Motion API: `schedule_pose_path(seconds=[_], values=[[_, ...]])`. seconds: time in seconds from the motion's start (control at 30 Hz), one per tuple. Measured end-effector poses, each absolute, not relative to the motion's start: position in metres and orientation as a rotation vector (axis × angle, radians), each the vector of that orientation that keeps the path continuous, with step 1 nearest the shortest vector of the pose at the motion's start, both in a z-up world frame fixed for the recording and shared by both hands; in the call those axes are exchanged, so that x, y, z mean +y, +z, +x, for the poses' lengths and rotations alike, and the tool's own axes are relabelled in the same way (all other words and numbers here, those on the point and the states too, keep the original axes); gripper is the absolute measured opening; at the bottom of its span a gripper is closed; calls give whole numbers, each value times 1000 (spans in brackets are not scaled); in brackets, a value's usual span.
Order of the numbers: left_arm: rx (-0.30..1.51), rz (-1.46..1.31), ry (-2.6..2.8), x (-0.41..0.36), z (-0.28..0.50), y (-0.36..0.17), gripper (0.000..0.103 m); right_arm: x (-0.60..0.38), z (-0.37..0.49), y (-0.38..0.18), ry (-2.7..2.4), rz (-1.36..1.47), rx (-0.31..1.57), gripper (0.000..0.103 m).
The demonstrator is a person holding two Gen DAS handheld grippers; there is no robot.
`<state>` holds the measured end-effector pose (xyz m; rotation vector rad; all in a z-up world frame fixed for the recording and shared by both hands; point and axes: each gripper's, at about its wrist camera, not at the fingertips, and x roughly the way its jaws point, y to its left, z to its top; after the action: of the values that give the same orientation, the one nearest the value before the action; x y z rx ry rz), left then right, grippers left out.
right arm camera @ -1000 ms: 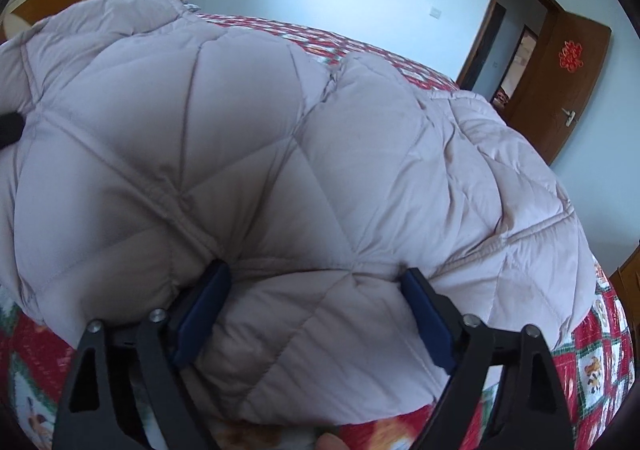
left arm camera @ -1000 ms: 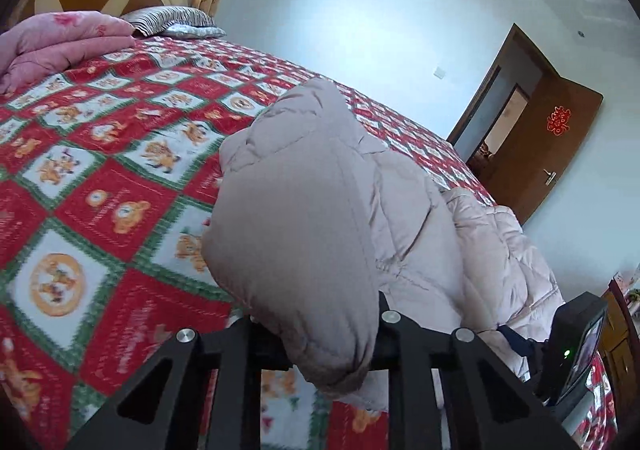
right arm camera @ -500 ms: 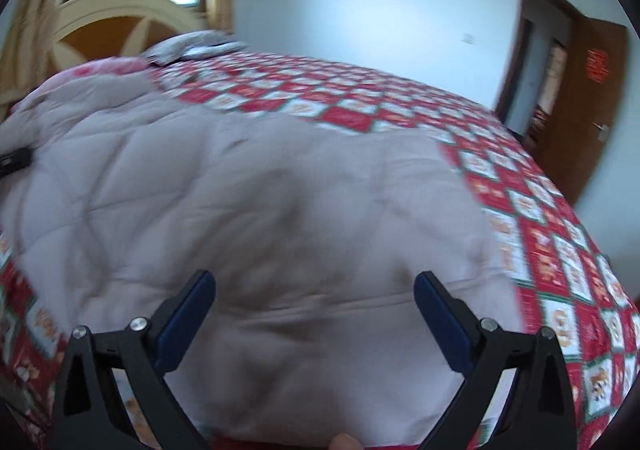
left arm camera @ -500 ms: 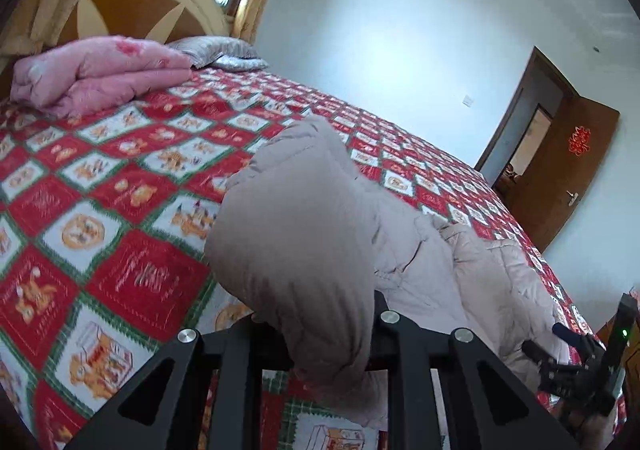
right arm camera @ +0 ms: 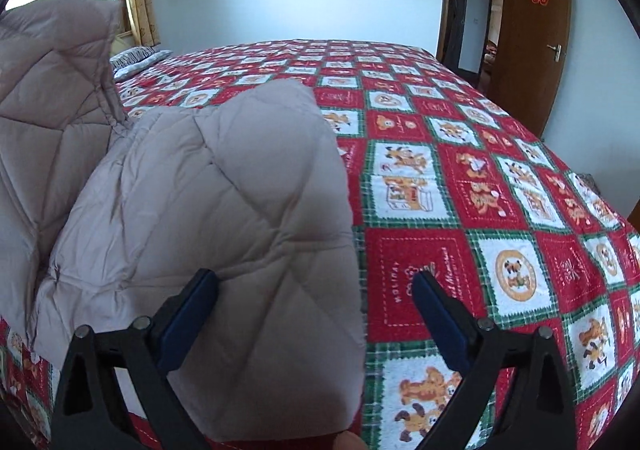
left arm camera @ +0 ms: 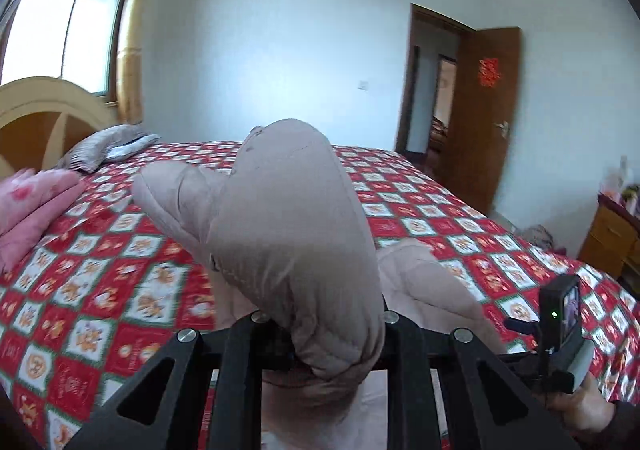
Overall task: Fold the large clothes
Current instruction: 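Grasp the jacket edge with the left tool and lift it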
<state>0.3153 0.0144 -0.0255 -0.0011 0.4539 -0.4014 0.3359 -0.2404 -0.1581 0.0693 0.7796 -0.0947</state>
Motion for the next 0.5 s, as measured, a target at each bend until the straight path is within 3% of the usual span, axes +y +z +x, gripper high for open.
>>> schedule_pose_path(seconds=[0.5], values=[[517,302,-555,-119,294,-73,19,-307,320,-165,-168,185,788,99]])
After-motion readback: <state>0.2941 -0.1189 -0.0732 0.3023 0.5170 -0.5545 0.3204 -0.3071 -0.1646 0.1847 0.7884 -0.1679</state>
